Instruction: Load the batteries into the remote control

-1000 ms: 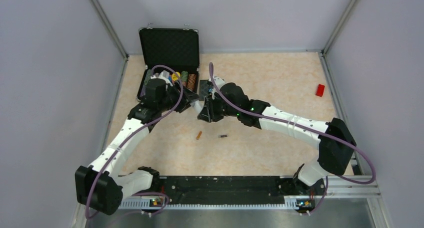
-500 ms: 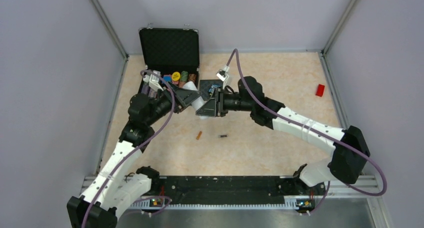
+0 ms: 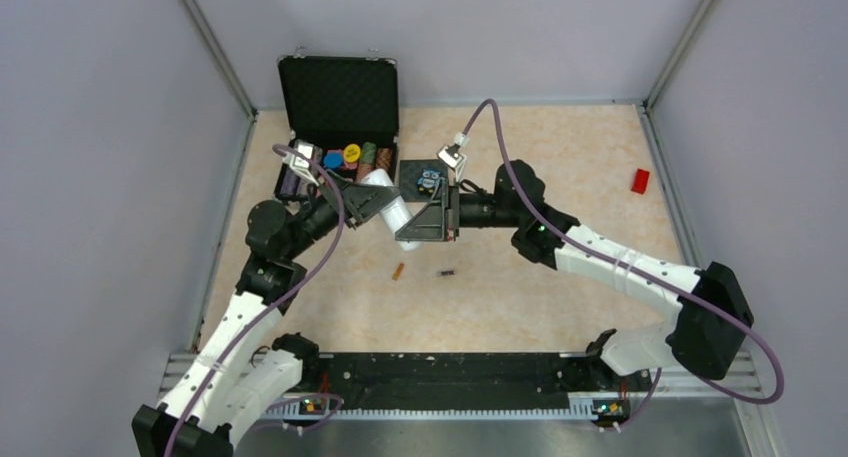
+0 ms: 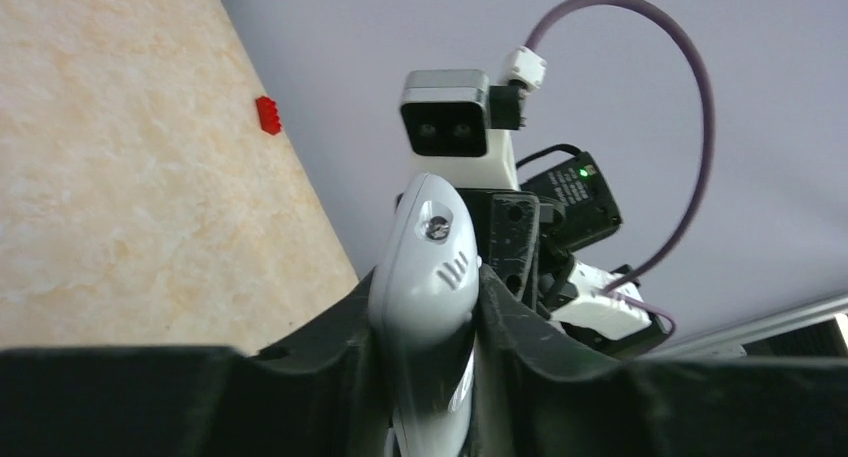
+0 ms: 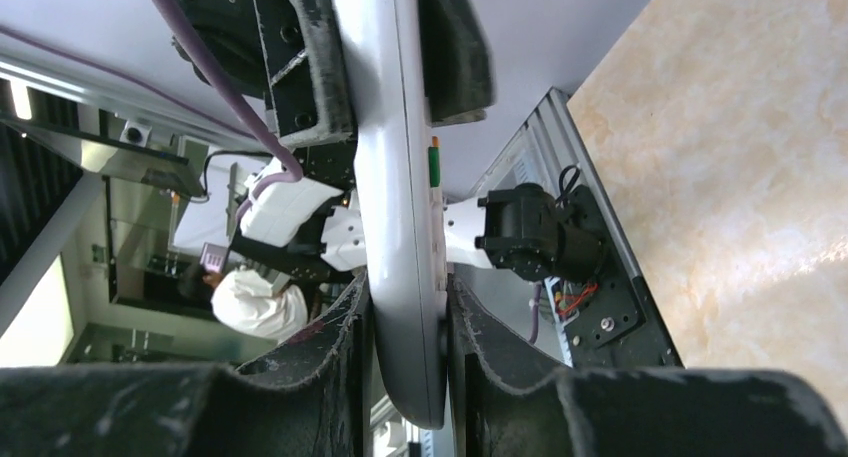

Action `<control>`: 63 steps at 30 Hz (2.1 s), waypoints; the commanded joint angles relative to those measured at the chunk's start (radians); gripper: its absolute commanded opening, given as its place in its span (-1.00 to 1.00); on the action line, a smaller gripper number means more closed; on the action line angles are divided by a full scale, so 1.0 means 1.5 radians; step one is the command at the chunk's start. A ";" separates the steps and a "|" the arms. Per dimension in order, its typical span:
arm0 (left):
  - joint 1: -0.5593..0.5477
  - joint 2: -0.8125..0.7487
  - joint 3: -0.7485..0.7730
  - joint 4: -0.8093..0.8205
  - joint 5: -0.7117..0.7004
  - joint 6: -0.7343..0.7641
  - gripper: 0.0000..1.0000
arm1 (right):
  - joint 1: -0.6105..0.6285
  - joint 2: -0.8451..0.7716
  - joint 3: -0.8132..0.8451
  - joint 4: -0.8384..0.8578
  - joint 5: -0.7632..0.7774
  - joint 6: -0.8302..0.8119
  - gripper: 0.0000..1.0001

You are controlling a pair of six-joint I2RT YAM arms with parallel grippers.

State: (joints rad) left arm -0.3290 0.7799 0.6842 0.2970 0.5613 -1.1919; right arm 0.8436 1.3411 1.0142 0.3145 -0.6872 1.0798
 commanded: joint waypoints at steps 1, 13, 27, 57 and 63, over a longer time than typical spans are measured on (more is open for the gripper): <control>-0.001 -0.013 -0.007 0.046 0.043 0.010 -0.45 | -0.007 -0.026 -0.006 0.050 -0.030 0.035 -0.69; -0.001 -0.034 0.053 -0.153 -0.068 0.227 -1.00 | -0.015 -0.113 -0.025 -0.159 0.207 0.008 0.53; -0.002 -0.030 0.008 -0.040 -0.304 0.201 -1.00 | 0.011 -0.143 -0.025 -0.184 0.416 0.100 -0.11; -0.002 0.071 -0.006 0.096 -0.210 0.133 -1.00 | 0.033 0.017 0.004 -0.079 0.377 0.282 -0.30; -0.001 0.058 -0.019 0.118 -0.199 0.137 -1.00 | 0.027 0.016 -0.001 -0.090 0.387 0.280 -0.41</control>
State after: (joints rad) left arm -0.3241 0.8967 0.6621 0.3557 0.2062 -0.9672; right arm 0.8852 1.3628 1.0199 0.1452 -0.1261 1.4872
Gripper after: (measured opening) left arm 0.325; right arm 0.293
